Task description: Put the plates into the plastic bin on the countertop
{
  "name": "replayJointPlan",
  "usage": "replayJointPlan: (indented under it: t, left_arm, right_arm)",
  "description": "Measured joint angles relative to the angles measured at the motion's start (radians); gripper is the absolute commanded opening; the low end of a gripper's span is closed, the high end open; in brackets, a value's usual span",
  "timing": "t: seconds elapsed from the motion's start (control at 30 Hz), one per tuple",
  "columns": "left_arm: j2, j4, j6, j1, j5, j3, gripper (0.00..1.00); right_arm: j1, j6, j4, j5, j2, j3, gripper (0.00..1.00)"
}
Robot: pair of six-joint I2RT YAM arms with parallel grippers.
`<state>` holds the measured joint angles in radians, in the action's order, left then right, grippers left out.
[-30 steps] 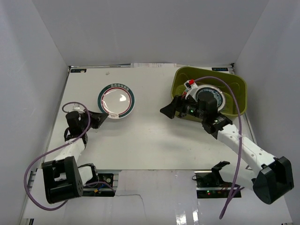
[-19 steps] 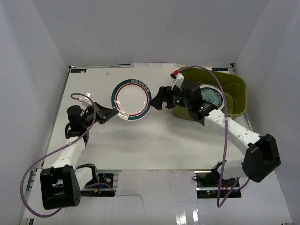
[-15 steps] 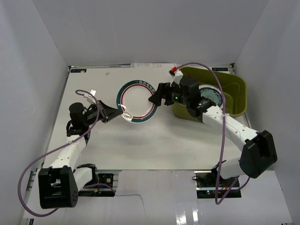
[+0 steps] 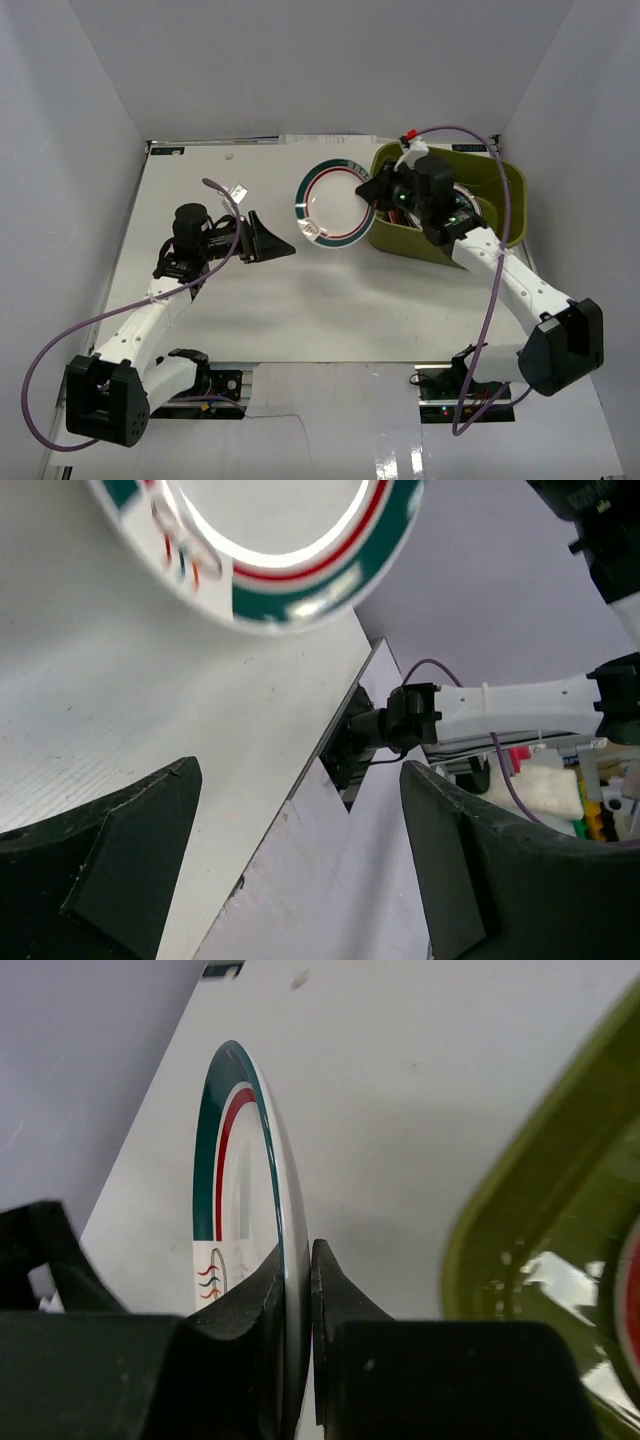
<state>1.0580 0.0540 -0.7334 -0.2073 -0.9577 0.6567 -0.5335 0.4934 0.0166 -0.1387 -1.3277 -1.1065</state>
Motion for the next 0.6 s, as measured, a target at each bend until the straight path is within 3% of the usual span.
replayJointPlan:
  t: [0.3, 0.6]
  left_arm:
    - [-0.072, -0.186, 0.198, -0.145, 0.055, 0.062, 0.92]
    - [-0.079, -0.273, 0.270, -0.185, 0.117, 0.066, 0.91]
  right_arm:
    - [0.509, 0.082, -0.017, 0.060, 0.178, 0.132, 0.08]
    - [0.712, 0.130, -0.019, 0.011, 0.110, 0.219, 0.08]
